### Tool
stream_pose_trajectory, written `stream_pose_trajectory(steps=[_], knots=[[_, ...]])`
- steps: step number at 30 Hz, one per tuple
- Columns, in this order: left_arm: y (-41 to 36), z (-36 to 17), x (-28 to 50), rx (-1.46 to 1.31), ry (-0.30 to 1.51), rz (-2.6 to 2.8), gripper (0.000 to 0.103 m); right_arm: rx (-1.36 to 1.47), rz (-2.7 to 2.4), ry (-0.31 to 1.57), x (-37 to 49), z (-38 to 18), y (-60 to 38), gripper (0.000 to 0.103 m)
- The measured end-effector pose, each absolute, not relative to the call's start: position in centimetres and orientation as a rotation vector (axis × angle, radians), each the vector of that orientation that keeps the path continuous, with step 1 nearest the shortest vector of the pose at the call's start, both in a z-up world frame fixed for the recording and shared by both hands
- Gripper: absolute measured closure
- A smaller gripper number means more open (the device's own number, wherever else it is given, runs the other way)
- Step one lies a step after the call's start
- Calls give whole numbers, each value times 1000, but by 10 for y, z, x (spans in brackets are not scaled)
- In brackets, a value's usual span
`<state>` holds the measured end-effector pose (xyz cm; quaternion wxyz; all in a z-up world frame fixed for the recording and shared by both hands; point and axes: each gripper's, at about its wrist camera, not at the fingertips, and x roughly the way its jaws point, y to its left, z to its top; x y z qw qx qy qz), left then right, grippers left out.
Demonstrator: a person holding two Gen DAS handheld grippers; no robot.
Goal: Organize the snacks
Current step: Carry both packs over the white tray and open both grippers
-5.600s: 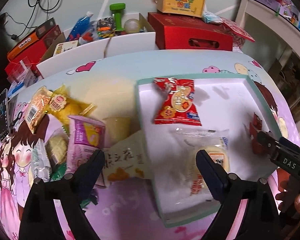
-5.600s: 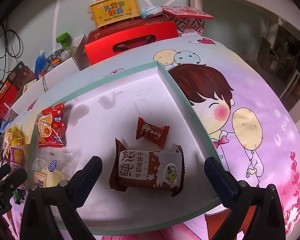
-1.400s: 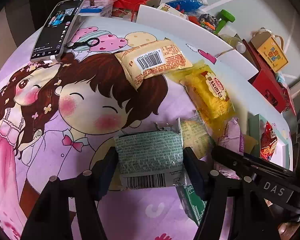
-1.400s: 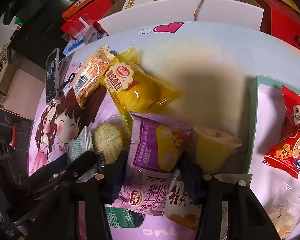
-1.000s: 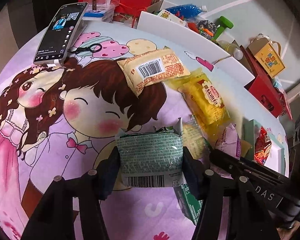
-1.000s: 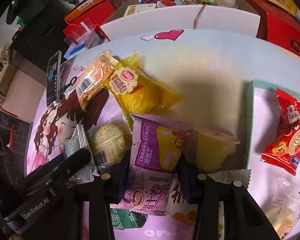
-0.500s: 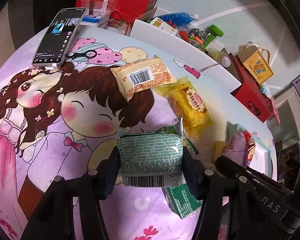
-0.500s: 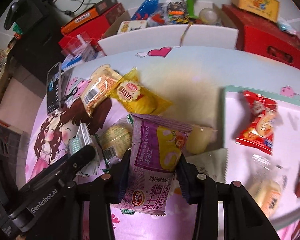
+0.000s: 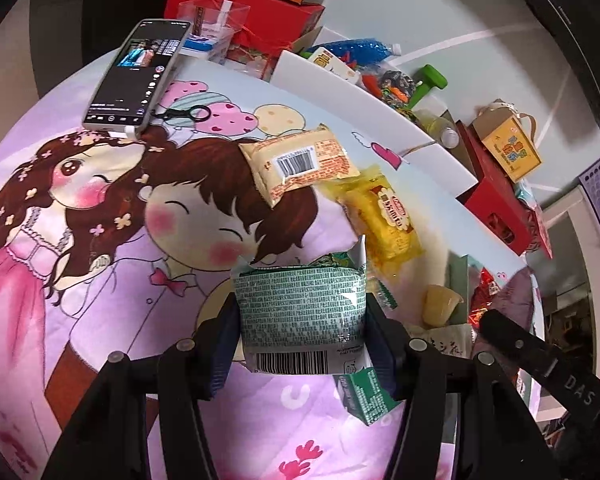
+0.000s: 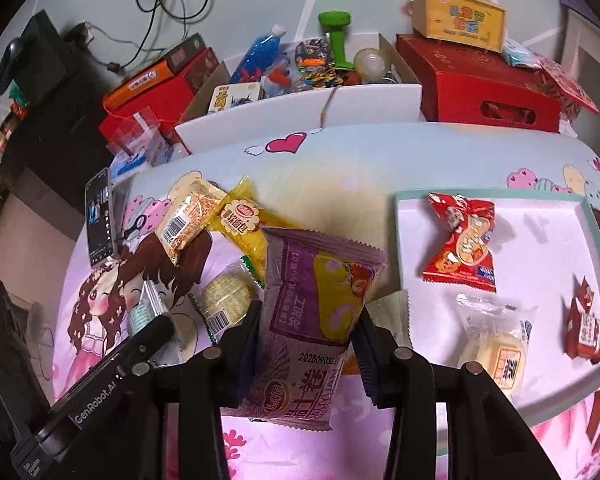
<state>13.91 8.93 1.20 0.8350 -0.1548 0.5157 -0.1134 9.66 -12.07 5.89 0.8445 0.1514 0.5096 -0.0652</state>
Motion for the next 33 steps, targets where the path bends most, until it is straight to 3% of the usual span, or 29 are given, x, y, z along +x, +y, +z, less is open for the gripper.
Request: stream_pose_trajectory(steps=[15, 33], knots=[[49, 32, 139, -185, 1050, -216, 43, 339, -283, 926, 58, 66, -197, 58], [-117, 51, 106, 69, 1006, -527, 43, 474, -451, 888, 6, 68, -350, 58]])
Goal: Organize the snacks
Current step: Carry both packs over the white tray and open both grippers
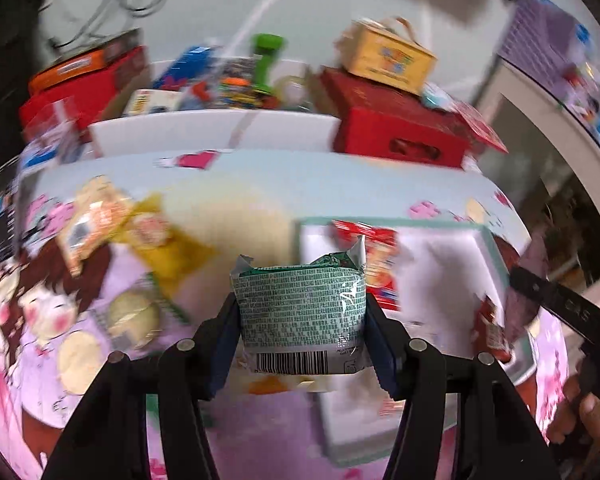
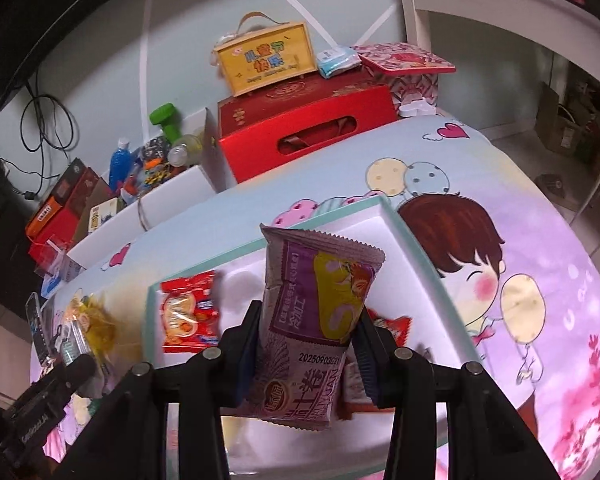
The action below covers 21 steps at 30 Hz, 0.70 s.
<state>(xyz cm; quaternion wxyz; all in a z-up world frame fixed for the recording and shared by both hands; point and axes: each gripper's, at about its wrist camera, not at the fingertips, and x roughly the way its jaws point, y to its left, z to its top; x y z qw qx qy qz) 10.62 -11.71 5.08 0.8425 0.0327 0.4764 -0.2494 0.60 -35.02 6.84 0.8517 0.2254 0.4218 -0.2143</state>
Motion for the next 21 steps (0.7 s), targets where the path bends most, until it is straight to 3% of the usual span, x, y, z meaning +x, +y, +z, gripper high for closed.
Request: stream_pose_trajectory(steps=[8, 21], knots=[[-193, 38, 111, 178, 1054, -620, 43, 500, -438, 873, 7, 55, -379, 58], [-241, 19, 117, 228, 1107, -645, 43, 536, -424, 907, 15, 37, -389, 57]])
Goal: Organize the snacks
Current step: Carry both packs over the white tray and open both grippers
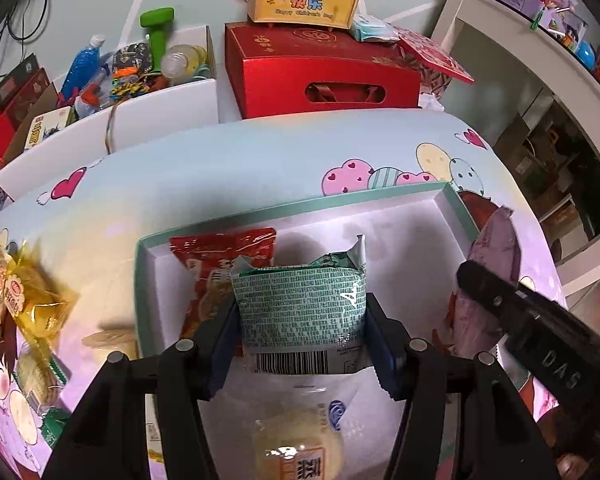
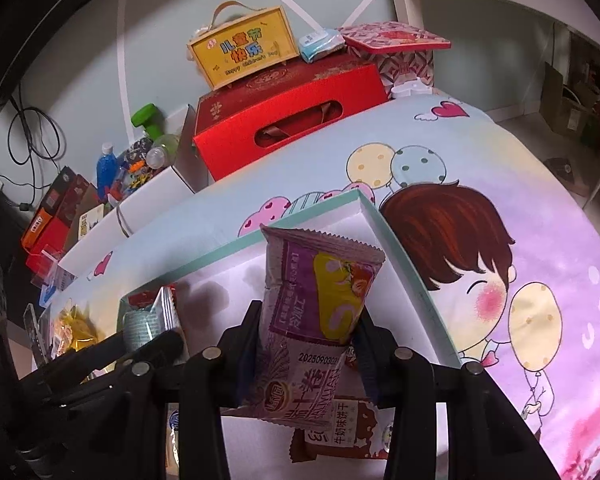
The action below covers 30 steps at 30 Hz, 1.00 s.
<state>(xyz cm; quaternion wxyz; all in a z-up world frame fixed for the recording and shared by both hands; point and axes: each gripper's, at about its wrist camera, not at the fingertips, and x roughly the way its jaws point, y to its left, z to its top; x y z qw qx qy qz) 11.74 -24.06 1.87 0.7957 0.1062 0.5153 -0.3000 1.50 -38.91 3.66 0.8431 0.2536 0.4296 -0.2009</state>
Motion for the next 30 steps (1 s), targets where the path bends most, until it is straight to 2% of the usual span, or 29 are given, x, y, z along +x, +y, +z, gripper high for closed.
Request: stream_pose_trajectory(steps=[8, 12, 14, 16, 17, 19, 20, 22, 25, 27, 30], knots=[[-234, 19, 121, 202, 1126, -624, 41, 513, -410, 932, 22, 33, -383, 56], [-228, 24, 122, 180, 1120, -625, 31, 497, -401, 946, 24, 32, -378, 55], [-224, 28, 122, 174, 1114, -625, 31, 482, -397, 948, 26, 33, -376, 51], [-220, 31, 123, 166, 1106, -621, 30, 477, -402, 945, 26, 34, -375, 40], [-218, 33, 123, 161, 1101, -618, 29, 474, -404, 946, 26, 35, -375, 38], [-212, 36, 124, 152, 1090, -601, 26, 464, -406, 955, 28, 34, -374, 32], [-209, 36, 125, 151, 1087, -590, 20, 461, -407, 958, 28, 34, -373, 29], [-201, 37, 127, 149, 1073, -559, 16, 445, -422, 955, 28, 34, -372, 14], [-188, 38, 130, 150, 1055, -510, 14, 423, -444, 937, 27, 36, -372, 1], [-176, 39, 131, 150, 1038, -468, 9, 417, -442, 929, 27, 37, -371, 0], [-161, 40, 133, 143, 1023, -441, 9, 412, -432, 912, 27, 39, -368, 0]])
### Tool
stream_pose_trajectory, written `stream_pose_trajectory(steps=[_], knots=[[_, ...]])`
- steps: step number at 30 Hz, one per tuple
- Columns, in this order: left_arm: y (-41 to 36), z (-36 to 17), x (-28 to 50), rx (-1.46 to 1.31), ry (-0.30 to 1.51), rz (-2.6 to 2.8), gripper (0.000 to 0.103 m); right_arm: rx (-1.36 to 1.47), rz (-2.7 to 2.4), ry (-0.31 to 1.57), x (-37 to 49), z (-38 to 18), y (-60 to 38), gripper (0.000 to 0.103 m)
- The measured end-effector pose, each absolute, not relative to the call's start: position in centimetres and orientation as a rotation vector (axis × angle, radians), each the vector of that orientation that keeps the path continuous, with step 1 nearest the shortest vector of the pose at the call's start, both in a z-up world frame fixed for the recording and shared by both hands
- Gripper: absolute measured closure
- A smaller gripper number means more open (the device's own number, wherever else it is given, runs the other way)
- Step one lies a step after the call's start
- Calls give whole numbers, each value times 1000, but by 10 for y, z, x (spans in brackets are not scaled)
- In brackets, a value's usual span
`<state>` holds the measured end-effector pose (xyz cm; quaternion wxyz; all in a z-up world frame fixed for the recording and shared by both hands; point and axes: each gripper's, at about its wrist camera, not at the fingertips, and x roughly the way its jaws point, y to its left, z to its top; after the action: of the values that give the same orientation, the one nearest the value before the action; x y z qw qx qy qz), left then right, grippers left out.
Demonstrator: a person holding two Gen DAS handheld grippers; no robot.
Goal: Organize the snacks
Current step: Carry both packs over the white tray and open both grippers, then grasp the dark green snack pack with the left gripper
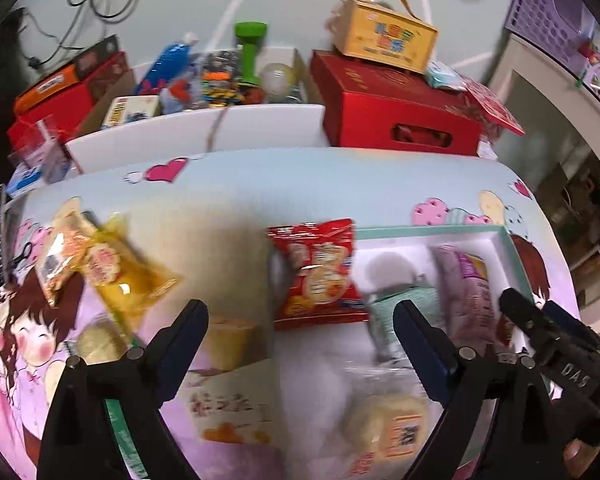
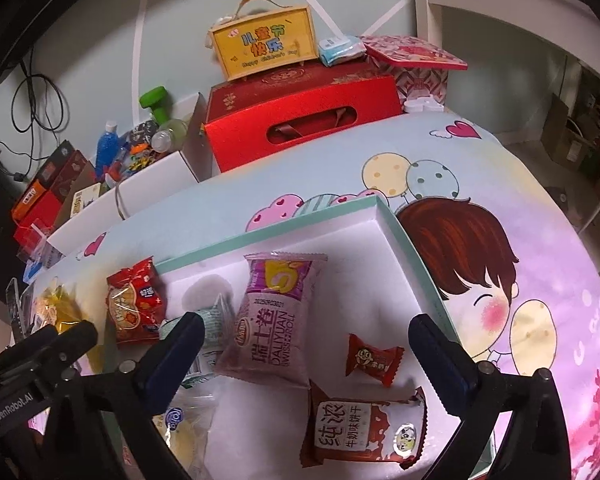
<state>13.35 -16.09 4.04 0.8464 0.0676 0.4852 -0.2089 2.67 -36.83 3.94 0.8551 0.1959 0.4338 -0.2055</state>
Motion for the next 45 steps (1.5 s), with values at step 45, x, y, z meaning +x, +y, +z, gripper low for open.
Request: stream_pose_trajectory(steps=[45], knots=[[52, 15, 116, -133, 1122, -84, 8, 264, -16, 1001, 63, 32, -173, 0]])
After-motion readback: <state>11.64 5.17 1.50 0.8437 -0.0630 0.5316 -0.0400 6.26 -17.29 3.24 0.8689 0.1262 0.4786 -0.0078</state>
